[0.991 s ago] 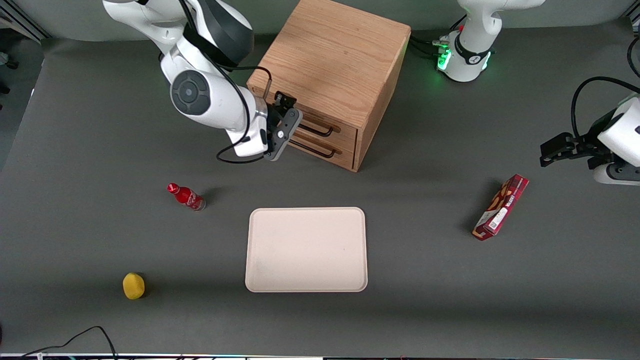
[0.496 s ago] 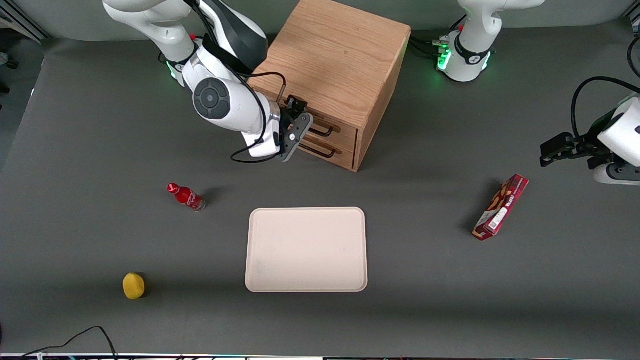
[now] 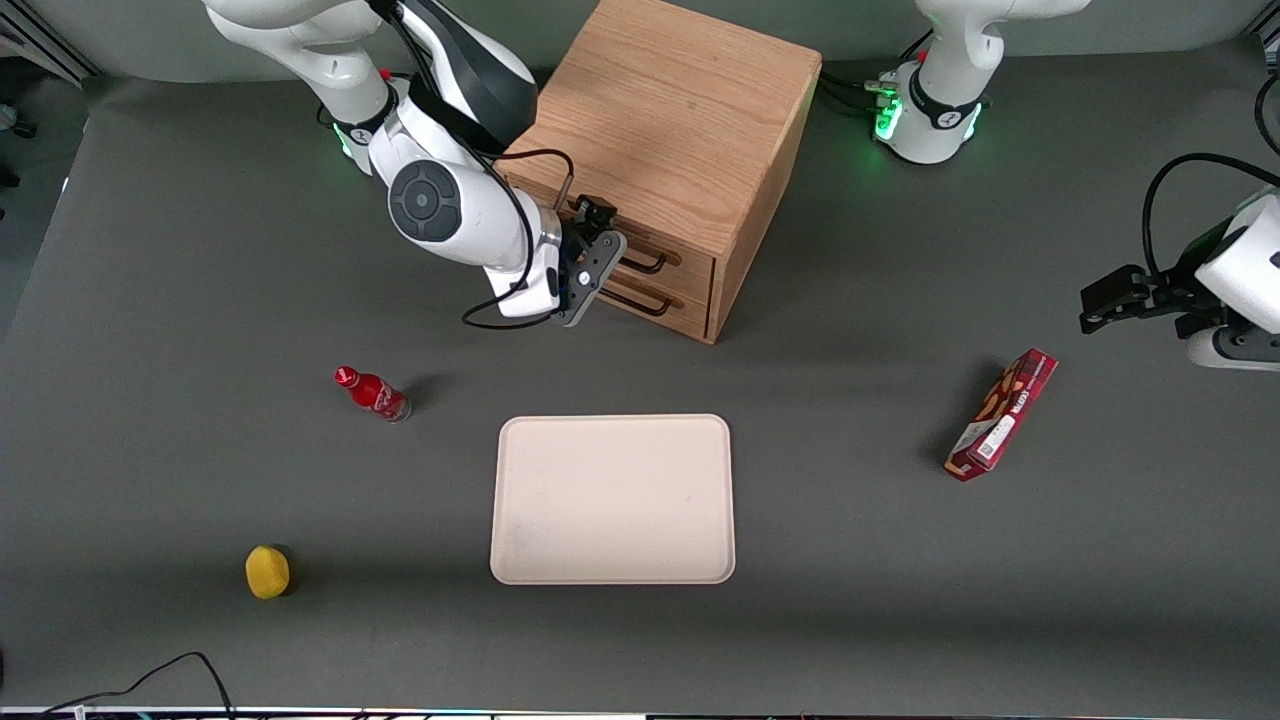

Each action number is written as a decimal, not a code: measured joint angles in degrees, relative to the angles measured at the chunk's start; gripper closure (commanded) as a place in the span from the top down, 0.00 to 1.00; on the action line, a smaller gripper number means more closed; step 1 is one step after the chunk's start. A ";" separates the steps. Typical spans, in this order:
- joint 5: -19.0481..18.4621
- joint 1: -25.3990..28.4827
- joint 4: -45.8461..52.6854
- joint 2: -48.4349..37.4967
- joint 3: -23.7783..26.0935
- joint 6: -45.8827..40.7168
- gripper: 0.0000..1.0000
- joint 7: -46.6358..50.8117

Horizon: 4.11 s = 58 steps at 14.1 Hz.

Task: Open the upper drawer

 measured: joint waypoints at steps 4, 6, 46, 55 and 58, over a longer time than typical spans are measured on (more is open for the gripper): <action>-0.96 -0.48 -0.10 0.90 -0.15 0.81 1.00 0.02; -1.60 -0.53 -0.26 1.82 -0.28 1.05 1.00 0.12; -12.78 -1.36 29.37 20.48 -10.70 -12.15 1.00 -3.46; -13.24 -0.80 35.80 12.80 -10.63 -20.80 1.00 0.70; -13.27 -1.33 35.89 5.16 -10.77 -26.60 1.00 15.32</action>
